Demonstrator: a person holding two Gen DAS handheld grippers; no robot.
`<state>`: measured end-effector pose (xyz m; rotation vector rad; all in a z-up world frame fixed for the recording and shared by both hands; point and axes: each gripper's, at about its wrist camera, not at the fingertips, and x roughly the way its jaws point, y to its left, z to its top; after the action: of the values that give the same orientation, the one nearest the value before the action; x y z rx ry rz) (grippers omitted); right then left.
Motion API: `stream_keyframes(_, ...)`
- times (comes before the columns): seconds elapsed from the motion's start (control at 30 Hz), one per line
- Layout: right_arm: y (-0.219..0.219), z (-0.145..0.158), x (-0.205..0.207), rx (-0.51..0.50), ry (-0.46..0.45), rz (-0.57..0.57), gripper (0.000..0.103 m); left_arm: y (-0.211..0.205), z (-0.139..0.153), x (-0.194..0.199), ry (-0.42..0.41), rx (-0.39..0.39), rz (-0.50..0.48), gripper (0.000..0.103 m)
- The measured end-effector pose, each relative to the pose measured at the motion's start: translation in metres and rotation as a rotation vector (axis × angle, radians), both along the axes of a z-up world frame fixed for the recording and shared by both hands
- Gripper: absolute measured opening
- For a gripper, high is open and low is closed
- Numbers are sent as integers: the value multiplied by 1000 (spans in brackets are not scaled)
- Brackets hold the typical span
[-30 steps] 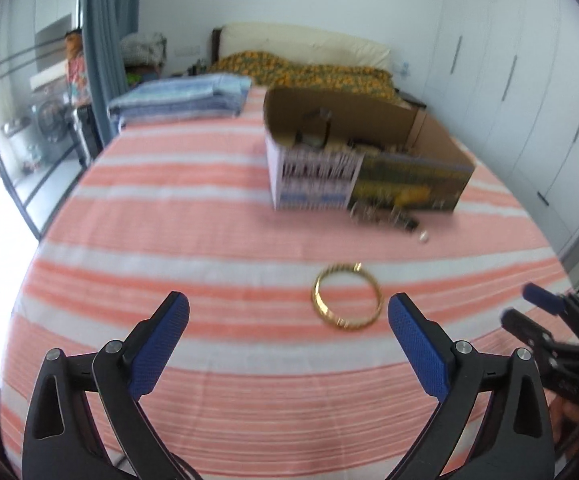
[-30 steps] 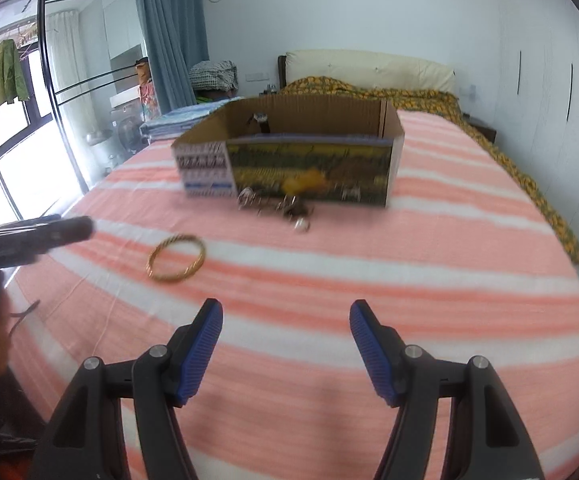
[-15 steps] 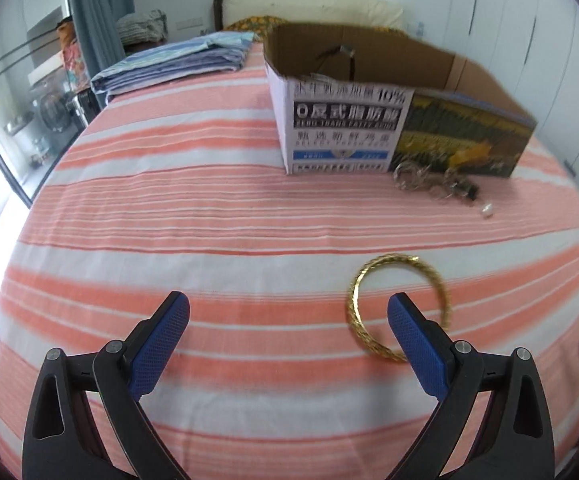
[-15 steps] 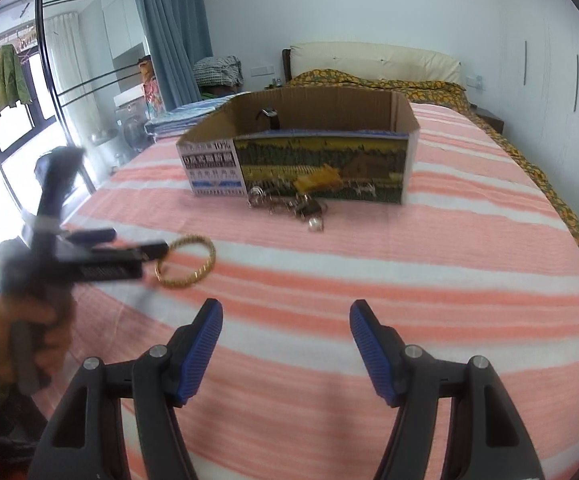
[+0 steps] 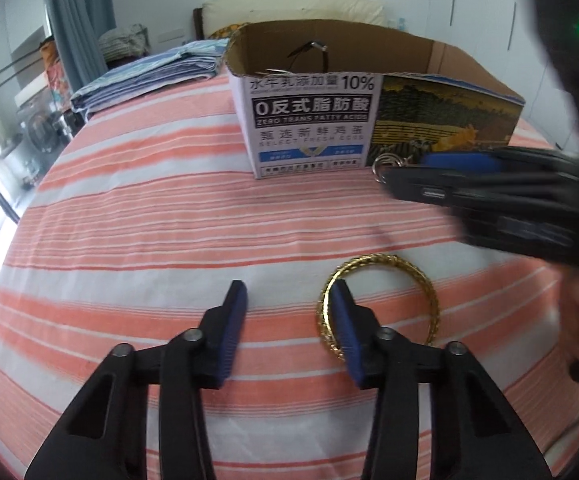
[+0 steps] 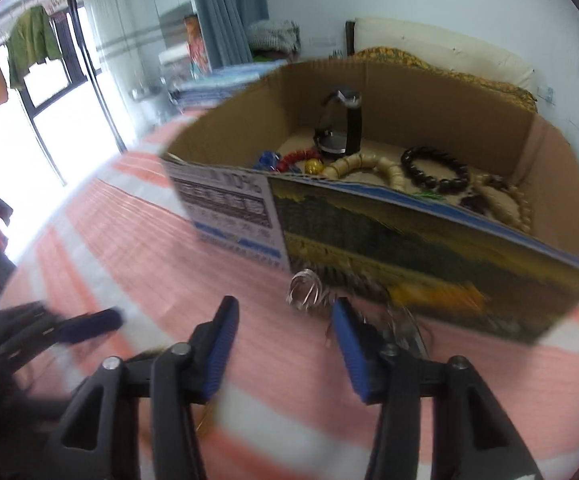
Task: Organize jewelry
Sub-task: 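Grasp gold bangle with left tool while right tool grasps the keychains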
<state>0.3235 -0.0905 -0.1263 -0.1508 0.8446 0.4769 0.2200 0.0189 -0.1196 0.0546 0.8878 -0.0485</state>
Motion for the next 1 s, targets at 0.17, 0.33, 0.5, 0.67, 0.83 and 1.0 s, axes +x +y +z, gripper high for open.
stream_keyframes(0.17,0,-1,-1,-33,-19,-56,18,3,0,-1,0,-21,1,43)
stream_keyframes(0.33,-31,2,-52,2,20,-11,11,2,1,-2,0,-27,-6,40)
stream_keyframes(0.5,-82,8,-114,-31,-26,-62,15,0,1,-4,0,-35,-20,35)
stream_keyframes(0.67,-114,18,-149,1,-121,-134,71,1,1,-3,4,-47,-19,36)
stream_keyframes(0.83,-109,7,-133,65,-53,-167,72,-3,1,-2,8,-34,-19,44)
stream_keyframes(1.0,-85,-7,-124,-40,-9,-188,50,-10,0,-1,8,-23,-9,47)
